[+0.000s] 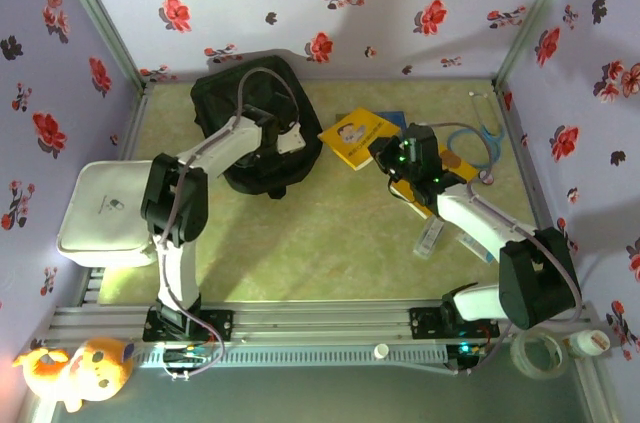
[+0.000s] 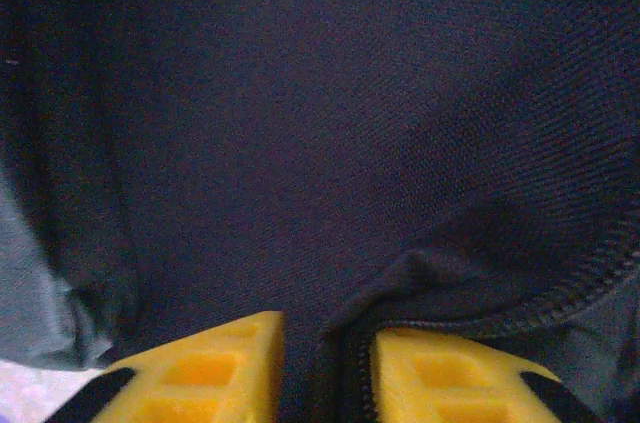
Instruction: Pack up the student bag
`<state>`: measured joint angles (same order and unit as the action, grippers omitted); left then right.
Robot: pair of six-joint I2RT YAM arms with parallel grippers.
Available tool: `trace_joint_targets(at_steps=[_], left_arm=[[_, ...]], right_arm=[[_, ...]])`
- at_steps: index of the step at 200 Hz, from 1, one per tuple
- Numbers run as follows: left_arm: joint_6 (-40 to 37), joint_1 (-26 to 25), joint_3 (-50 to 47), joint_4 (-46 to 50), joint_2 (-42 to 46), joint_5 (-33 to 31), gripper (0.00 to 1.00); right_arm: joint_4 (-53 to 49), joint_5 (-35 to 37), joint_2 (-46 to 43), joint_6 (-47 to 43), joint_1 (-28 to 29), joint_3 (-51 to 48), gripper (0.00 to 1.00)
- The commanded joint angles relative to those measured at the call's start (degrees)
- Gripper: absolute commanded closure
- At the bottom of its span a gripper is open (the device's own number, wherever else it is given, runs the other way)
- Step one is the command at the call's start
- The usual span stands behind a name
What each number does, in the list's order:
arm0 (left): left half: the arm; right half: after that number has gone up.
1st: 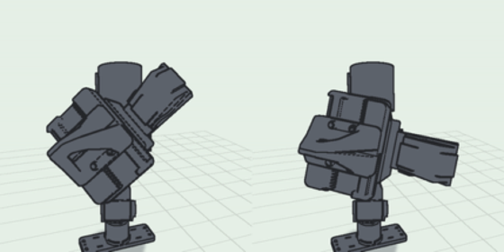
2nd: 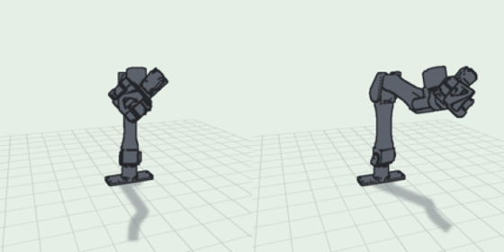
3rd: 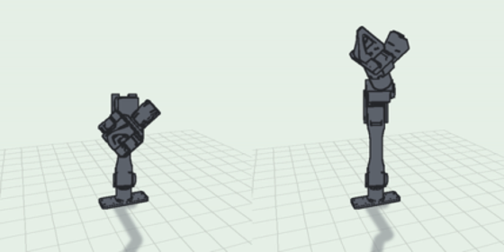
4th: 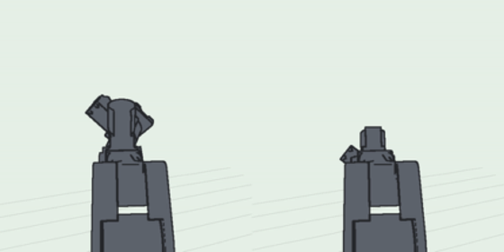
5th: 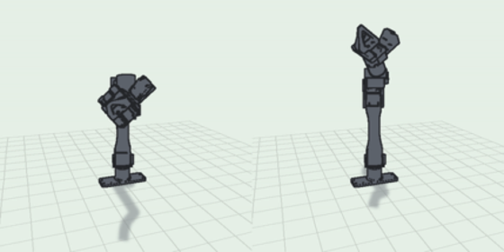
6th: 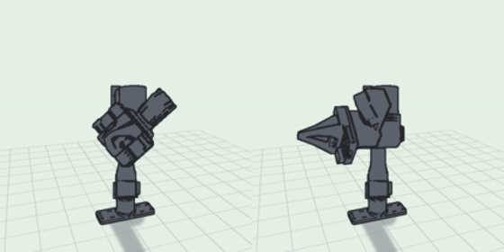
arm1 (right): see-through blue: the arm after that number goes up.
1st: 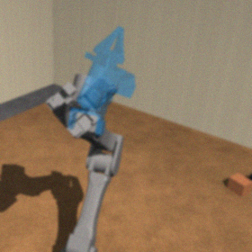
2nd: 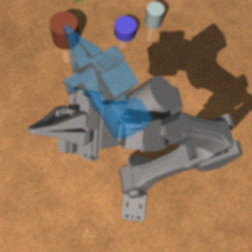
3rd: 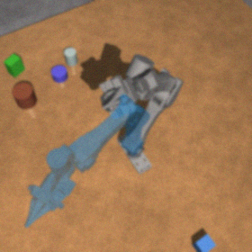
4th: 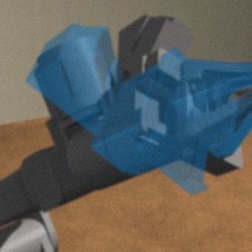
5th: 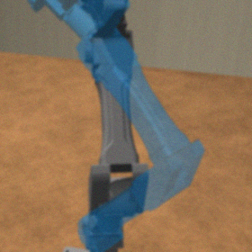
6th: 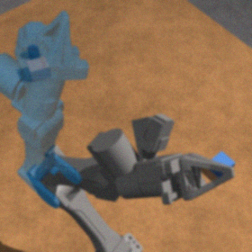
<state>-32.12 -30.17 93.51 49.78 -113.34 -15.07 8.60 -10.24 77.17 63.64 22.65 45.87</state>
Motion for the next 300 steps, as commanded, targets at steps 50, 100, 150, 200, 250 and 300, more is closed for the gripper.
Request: trace_joint_targets(at_steps=[50,100,150,200,250,300], left_arm=[[3.9,0.1,-0.8,-4.1,7.6,-1.1,0.91],[11.8,-0.7,-1.9,-11.7,13.7,-5.6,0.97],[17.4,-3.1,-5.6,-23.3,19.8,-12.7,1.00],[15.6,-5.1,-11.2,-34.0,24.2,-11.6,1.00],[15.1,-6.8,-15.6,-37.2,26.4,-9.4,1.00],[15.1,-8.2,-18.4,-39.6,28.4,-7.0,1.00]], right_arm=[[4.9,3.2,-6.2,-0.7,-0.7,-1.2,0.89],[6.3,-2.0,-8.6,-2.0,-0.6,-2.1,0.90],[2.8,-1.9,-12.5,-3.2,-0.5,-2.9,0.90],[5.8,-4.3,-6.1,0.6,3.3,0.2,0.90],[5.6,-6.5,7.3,6.7,6.8,8.7,0.89],[13.5,-11.0,18.7,11.1,9.2,17.0,0.89]])
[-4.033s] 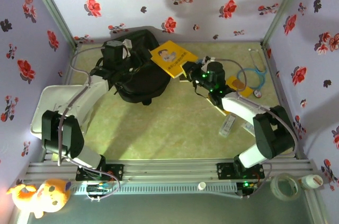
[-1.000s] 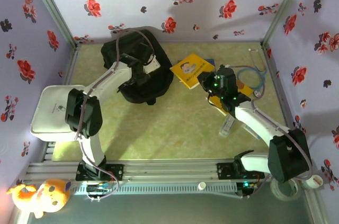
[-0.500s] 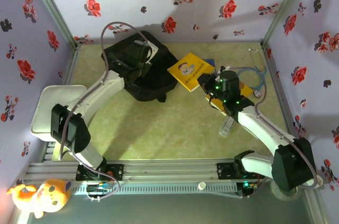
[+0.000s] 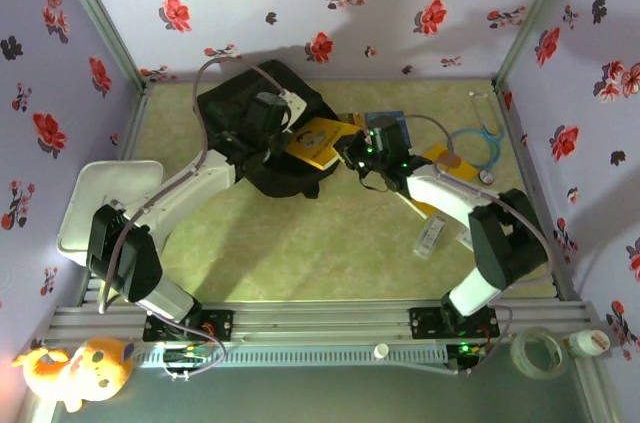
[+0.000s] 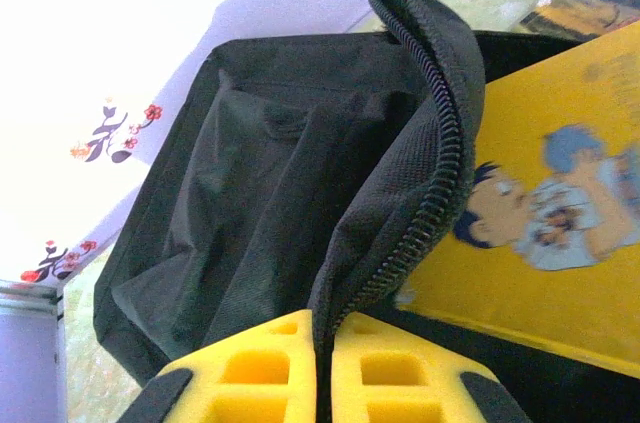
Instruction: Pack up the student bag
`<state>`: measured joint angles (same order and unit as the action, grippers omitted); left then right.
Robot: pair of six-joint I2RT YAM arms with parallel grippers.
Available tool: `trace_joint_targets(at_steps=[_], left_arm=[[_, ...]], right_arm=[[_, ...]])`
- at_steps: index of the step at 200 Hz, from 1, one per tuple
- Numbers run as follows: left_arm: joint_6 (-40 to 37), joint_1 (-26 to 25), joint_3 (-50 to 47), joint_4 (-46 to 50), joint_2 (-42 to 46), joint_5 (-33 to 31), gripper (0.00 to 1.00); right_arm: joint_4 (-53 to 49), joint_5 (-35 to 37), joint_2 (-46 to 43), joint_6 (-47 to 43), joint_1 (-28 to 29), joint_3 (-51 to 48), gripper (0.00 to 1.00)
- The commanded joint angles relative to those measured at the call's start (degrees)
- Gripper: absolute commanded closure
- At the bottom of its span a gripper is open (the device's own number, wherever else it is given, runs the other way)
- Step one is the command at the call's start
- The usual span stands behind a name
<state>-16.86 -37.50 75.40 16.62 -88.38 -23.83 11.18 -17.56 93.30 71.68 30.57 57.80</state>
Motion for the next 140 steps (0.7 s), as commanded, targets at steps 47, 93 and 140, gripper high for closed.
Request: trace_joint_targets(at_steps=[47,93,140], left_arm=[[0.2,-1.1,-1.7,-5.4,4.3,2.7,1.00],[2.2,-1.5,-2.6,-6.9,5.9,5.2,1.00],[5.5,-1.5,-2.2,-8.2,7.0,6.0,1.00]], right_arm=[[26.5,-5.2,4.9,5.7,2.3,3.9,0.89],[20.8,-1.1,8.9,2.4,3.0,7.1,0.89],[16.8,0.4,19.5,2.5,3.8,14.8,0.89]])
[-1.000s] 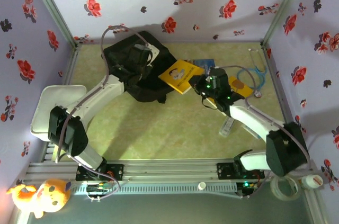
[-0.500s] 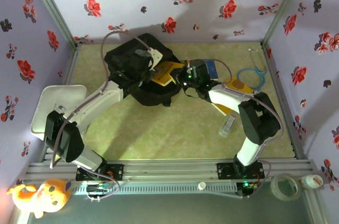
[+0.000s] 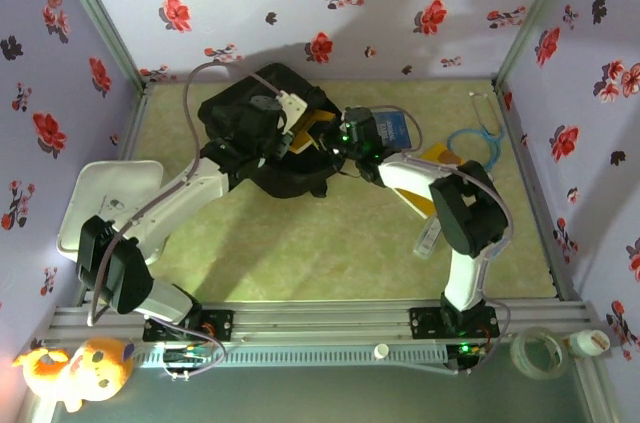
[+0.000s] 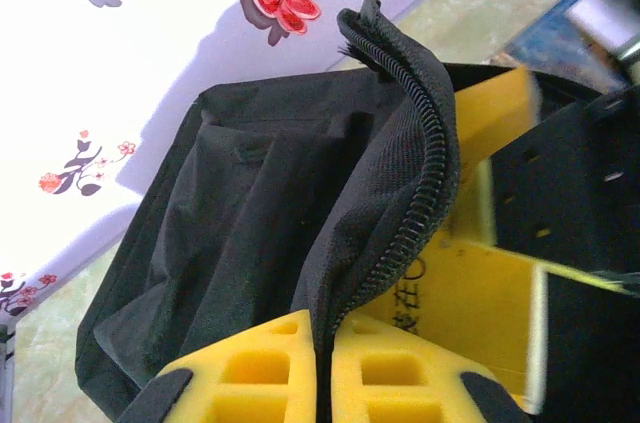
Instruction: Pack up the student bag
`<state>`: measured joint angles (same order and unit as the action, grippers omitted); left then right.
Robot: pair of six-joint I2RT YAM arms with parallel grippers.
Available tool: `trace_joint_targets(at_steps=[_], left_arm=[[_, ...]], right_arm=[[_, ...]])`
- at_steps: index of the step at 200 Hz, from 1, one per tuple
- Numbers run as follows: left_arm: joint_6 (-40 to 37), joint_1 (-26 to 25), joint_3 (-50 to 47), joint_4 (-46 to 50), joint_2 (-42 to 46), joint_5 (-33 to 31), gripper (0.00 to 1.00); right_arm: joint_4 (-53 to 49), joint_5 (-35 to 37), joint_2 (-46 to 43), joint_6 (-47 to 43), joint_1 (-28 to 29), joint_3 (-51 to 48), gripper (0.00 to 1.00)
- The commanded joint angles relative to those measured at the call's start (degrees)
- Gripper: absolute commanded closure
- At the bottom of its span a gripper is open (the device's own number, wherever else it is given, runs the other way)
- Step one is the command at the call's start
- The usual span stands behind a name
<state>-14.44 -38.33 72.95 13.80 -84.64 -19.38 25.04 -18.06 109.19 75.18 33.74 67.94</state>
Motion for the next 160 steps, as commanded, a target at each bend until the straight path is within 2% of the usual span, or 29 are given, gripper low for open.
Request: trace_joint_targets(at_steps=[1,53,80,113,141,160], left_arm=[[3.0,-0.7,0.2,-5.4,3.2,1.5,1.00],[4.8,-0.7,-0.3,-5.8,4.0,2.4,1.00],[5.4,-0.7,0.1,-6.6,3.5,2.8,1.00],[5.8,-0.6,0.9,-6.3,2.8,2.8,1.00],[6.5,0.1,0.1,-6.0,2.7,2.6,1.00],[6.8,1.2,-1.2,-5.8,2.7,2.4,1.00]], right_arm=[[3.1,0.8,3.8,-0.9,0.7,4.8,0.89],[10.4,-1.2,7.0,-0.6,1.7,7.9,0.87],[8.8,1.3,8.6,0.3,2.5,10.0,0.87],[6.3,5.6,15.2,4.1,3.6,15.5,0.86],[2.5,4.5,19.3,4.1,4.2,21.4,0.79],[2.2,4.1,17.7,3.9,4.1,19.9,0.66]])
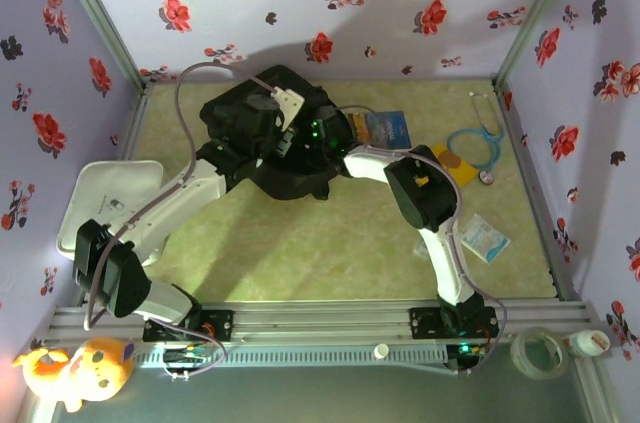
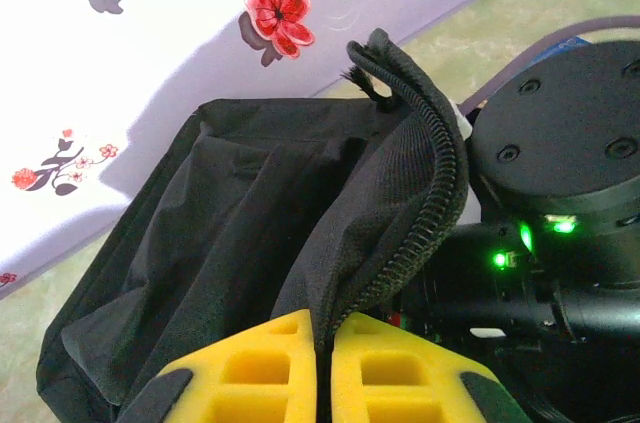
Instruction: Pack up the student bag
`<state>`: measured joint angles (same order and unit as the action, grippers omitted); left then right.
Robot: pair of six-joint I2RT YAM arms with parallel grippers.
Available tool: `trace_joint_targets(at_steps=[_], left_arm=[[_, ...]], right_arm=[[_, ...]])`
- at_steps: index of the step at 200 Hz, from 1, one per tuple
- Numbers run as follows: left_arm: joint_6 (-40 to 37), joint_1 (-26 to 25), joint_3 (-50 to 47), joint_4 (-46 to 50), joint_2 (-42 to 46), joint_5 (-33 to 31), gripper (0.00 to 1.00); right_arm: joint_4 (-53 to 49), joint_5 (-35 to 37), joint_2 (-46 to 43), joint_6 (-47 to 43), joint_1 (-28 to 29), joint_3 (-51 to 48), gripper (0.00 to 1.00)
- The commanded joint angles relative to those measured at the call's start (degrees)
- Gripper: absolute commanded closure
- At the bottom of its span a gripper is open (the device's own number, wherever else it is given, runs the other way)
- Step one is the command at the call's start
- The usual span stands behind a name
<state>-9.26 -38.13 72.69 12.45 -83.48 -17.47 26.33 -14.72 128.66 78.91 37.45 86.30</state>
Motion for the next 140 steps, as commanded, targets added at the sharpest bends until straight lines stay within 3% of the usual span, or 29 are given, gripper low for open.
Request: trace_joint_targets(at_steps=[1,27,79,114,140], left_arm=[[1.7,1.1,-1.0,-4.4,1.6,0.5,1.00],[1.4,2.4,-2.7,-3.7,1.3,1.5,0.99],[2.5,3.9,-4.7,-2.6,-0.3,2.0,0.99],[2.8,5.8,-5.6,-2.0,-0.2,-0.8,1.00],[2.9,8.1,-6.3,0.2,2.4,-3.3,1.00]], right_arm=[[0.8,0.8,-1.8,0.1,0.4,1.3,0.66],[0.0,-0.5,-7.3,1.3,-0.2,-4.6,0.54],[-2.8,-1.0,-22.6,-0.7,-0.6,-19.0,0.49],[-8.2,3.6,-30.7,-5.6,-1.2,-25.5,0.51],[-18.1,11.0,-36.0,-12.4,-2.7,-26.7,0.50]])
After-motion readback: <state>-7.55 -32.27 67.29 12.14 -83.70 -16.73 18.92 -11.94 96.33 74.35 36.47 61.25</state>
